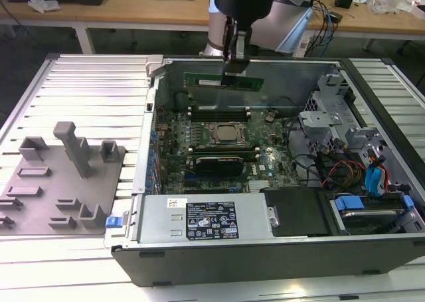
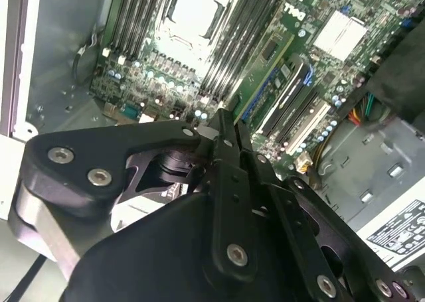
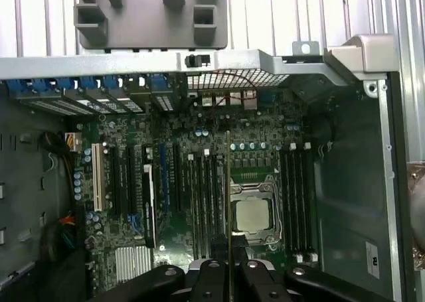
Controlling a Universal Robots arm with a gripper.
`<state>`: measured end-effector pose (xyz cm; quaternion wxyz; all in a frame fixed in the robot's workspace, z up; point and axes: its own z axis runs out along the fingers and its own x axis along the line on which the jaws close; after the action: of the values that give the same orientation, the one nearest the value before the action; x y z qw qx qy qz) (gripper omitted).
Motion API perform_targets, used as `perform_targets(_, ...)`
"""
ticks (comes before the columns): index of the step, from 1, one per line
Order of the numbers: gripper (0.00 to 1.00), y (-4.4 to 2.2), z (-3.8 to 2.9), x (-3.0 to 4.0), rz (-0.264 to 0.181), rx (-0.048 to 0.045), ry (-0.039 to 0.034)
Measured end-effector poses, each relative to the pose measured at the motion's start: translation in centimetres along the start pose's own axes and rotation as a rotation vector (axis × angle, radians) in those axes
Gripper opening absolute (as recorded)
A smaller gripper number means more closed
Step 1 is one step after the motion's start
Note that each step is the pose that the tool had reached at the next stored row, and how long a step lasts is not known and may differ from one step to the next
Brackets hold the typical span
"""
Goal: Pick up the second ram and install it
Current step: 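Pick up the second ram and move it above second insertion slot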
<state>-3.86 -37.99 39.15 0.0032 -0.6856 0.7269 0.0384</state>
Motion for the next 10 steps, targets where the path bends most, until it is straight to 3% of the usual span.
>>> perform_targets(10,0.14,-2.45,0.62,-0.10,0.000,-0.0022,0.0002)
